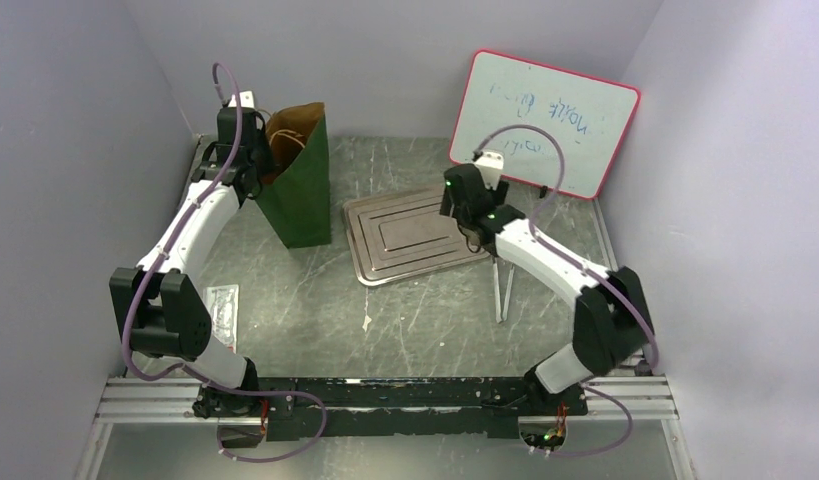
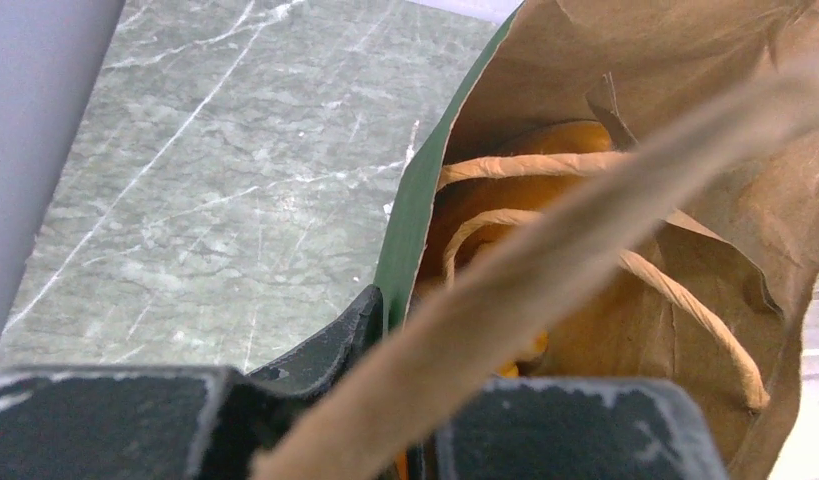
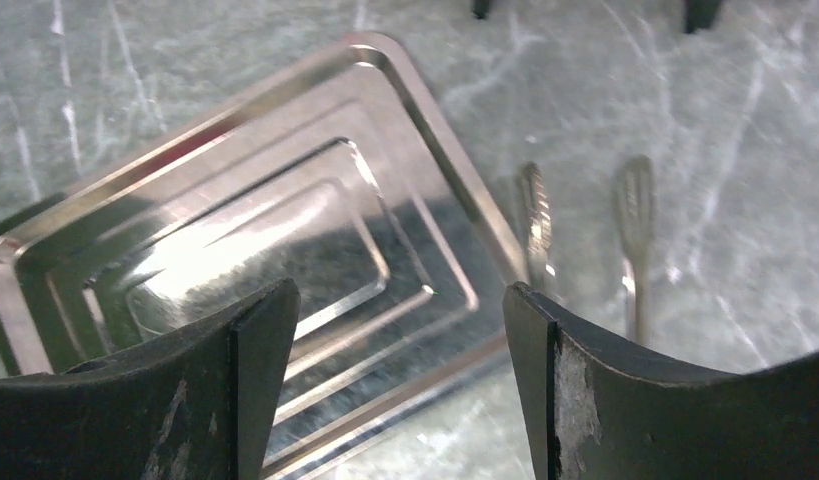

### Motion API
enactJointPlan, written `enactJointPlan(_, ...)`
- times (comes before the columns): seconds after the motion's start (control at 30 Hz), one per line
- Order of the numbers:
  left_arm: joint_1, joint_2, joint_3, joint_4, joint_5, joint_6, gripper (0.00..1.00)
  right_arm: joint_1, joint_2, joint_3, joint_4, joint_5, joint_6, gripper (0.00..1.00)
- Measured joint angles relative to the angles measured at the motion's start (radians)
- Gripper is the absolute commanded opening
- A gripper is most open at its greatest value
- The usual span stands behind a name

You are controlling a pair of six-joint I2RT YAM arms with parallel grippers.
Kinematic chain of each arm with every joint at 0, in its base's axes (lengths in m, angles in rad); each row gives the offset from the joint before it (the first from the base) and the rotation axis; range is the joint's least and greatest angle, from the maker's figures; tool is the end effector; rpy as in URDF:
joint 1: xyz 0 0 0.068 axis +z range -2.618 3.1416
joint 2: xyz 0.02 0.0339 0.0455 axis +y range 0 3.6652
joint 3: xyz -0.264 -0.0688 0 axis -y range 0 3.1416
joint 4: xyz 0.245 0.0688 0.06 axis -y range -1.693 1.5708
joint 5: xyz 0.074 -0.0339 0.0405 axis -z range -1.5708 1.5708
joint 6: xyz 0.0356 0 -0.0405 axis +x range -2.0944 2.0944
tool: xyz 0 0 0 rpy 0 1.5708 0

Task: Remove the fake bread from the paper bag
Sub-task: Pick up the clamp at the center of the board.

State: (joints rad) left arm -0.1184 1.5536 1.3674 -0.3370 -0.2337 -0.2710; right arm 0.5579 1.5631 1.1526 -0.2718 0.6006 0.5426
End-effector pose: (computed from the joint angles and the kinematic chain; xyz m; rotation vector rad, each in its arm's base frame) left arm 0.3599 -0.0345 0.3368 -0.2983 2.0569 0.0071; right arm 0.3049 0.1665 0.2696 0.2928 2.0977 -0.0316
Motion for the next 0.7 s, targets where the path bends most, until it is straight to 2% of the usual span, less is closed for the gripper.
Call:
enactJointPlan(0.2,0.000,-0.018,0.000,0.035,-0.029,0.040,0.07,-0.009,-0.162,-0.129,-0.089,0.062,0.042,0.81)
enactJointPlan(0.4,-0.012,-0.045,0.007,0.062,-0.068,0.094,0.07,-0.033,-0.197,-0.216,-0.182,0.068,0.101,0.84)
enactJointPlan(0.63,-0.045,-0.047,0.014,0.087,-0.105,0.153,0.07,-0.053,-0.235,-0.297,-0.280,0.061,0.148,0.92)
enactJointPlan(0.7,-0.047,-0.047,0.014,0.086,-0.111,0.151,0.12,-0.055,-0.244,-0.300,-0.287,0.061,0.154,0.93)
